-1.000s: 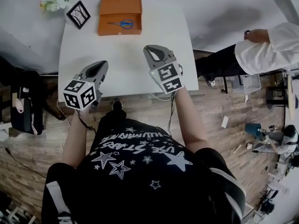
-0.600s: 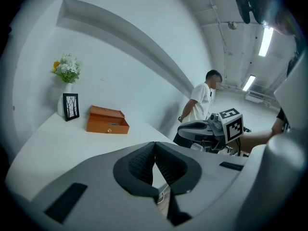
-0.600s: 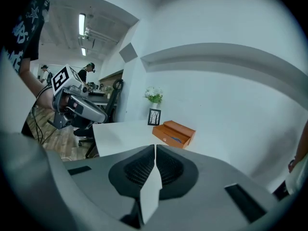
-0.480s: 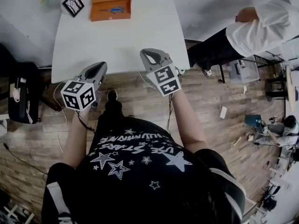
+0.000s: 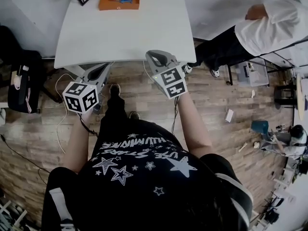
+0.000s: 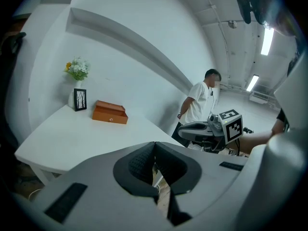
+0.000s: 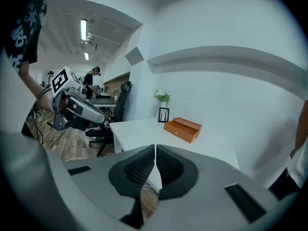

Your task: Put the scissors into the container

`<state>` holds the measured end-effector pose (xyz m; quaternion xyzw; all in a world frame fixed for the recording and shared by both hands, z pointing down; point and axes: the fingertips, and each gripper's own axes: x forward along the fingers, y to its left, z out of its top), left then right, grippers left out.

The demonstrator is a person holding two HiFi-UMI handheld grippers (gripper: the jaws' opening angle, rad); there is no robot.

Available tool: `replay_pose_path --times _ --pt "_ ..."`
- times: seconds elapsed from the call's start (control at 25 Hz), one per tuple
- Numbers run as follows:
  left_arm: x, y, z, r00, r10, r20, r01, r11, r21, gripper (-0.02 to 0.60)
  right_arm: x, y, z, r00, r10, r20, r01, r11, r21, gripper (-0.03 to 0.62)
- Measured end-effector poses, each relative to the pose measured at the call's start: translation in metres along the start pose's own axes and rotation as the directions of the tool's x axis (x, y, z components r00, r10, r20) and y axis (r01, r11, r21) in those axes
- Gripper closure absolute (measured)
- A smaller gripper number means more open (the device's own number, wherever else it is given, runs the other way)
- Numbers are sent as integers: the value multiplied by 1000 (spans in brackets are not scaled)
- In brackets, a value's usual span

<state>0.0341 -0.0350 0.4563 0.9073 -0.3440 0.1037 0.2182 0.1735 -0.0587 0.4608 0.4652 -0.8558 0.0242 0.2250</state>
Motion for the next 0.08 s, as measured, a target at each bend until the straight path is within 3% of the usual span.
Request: replay_pose_path --times 0.08 --pt "-5 -4 -4 1000 4 0 -4 1000 1 563 -6 5 -2 1000 6 -1 -6 1000 -3 545"
